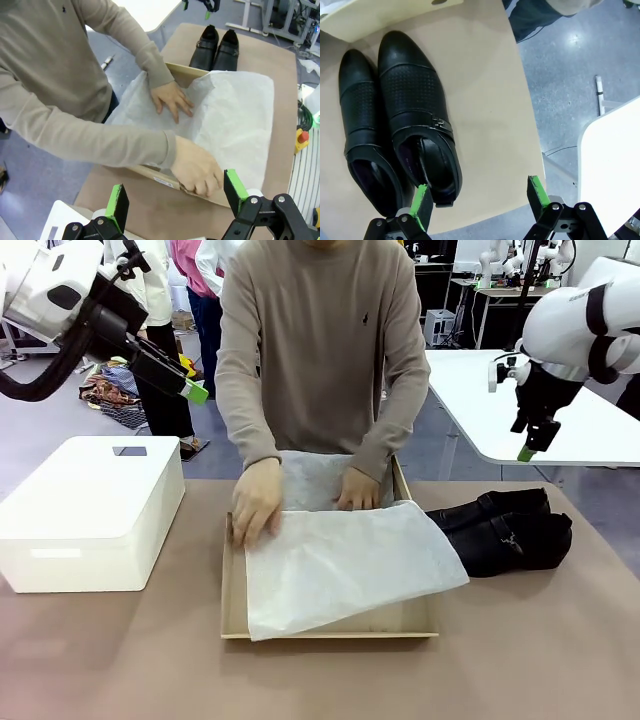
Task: Pack the shoes into the box.
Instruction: Place one shoe of the Shoes into the Shoes Box.
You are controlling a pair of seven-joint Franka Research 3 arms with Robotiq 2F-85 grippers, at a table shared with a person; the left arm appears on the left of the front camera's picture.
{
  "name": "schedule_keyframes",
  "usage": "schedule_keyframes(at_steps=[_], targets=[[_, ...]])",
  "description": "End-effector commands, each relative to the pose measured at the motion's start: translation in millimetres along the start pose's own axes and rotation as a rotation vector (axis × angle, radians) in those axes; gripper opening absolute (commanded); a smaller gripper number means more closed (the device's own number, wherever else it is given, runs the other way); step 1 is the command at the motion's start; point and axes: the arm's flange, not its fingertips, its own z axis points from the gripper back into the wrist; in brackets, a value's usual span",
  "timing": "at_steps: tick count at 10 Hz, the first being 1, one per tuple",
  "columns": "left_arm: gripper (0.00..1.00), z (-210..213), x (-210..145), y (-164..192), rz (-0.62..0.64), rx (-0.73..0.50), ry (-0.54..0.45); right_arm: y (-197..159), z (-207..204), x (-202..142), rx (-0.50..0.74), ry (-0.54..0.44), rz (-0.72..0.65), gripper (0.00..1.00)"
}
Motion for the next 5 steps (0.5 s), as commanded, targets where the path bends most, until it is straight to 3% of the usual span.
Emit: schedule_keyframes(at_steps=[1,5], targets=[[1.00,-1.5,-4.2,1.0,-0.016,-0.013,-0.015,2.9,-14.5,-8.8,-0.004,-0.005,0.027,1.00],[1.00,-1.5,-4.2,1.0,-0.016,-0.013,-0.015,7.1,-41.4,-21.8,-0.016,-0.010,0.071,1.00]])
